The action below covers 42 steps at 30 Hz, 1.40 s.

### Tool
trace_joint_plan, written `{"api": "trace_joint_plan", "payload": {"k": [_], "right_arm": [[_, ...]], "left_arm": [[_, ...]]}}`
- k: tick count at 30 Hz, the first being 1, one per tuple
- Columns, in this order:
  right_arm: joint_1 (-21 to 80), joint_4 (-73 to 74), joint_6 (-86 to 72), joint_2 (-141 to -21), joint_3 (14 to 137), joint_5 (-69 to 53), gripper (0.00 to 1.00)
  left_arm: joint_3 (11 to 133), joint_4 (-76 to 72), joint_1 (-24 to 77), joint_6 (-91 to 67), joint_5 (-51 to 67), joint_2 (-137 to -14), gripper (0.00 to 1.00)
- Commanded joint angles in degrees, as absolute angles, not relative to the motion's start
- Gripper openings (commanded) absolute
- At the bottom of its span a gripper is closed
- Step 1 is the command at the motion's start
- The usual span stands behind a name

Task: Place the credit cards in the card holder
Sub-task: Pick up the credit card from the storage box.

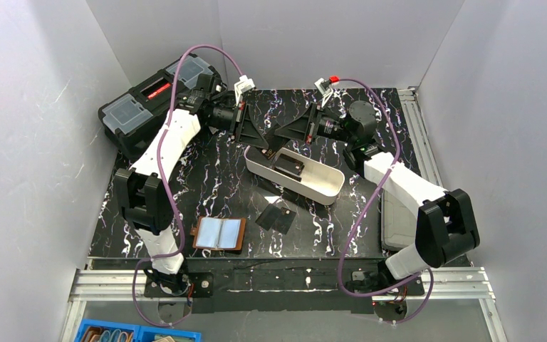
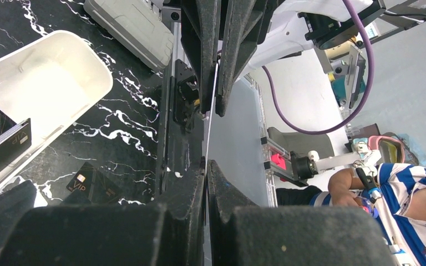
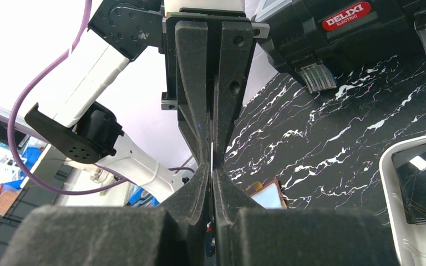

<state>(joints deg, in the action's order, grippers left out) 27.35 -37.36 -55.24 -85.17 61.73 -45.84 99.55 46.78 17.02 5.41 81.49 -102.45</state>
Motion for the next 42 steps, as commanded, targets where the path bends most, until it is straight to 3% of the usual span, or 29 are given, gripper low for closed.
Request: {"api": "trace_joint_plan", "payload": {"k": [1,8,23,27,30,32,34,35,37,40,42], "right_arm": [[27.75,-39.83,-54.93,-83.2,62.54,-46.72,0.11],[27.77,-38.77,-54.35,-79.72,57.79,-46.27,0.12],[27.77,-35.76,-51.88,-76.95,54.97,-48.69,0.11],[27.69,-33.77,-50.24,-77.38,57.37,-48.24,0.29],[27.68,-34.38,-50.48,-78.72,60.26,-47.7,0.34],[27.67,-36.65,-52.2,-79.96,61.36,-47.83,0.3],[27.7,-39.4,-54.76,-80.89,60.98,-48.05,0.18],[27.69,-40.74,-55.7,-80.75,60.18,-47.77,0.11],[27.75,-42.22,-56.45,-80.04,58.62,-47.1,0.03],[27.69,-41.58,-55.99,-78.42,57.2,-46.39,0.01],[27.69,-40.45,-55.38,-77.37,56.8,-45.82,0.01]], "left_arm": [[102.22,48.48,16.84,6.88,80.23,-99.62,0.0],[104.17,48.17,14.53,6.58,74.98,-100.42,0.0],[103.64,45.96,13.75,3.95,76.14,-99.88,0.0],[102.86,46.6,13.77,4.38,78.04,-100.0,0.0],[101.86,47.1,13.74,4.78,78.55,-99.42,0.0],[101.45,47.23,13.75,4.77,78.26,-99.11,0.0],[101.42,47.35,13.79,4.71,77.84,-98.83,0.0],[101.44,47.37,13.8,4.66,77.78,-98.73,0.03],[101.27,47.44,13.78,4.57,77.25,-98.49,0.19],[100.39,47.88,13.74,5.21,76.08,-97.89,0.39],[99.84,48.36,13.74,5.67,75.8,-97.22,0.42]]}}
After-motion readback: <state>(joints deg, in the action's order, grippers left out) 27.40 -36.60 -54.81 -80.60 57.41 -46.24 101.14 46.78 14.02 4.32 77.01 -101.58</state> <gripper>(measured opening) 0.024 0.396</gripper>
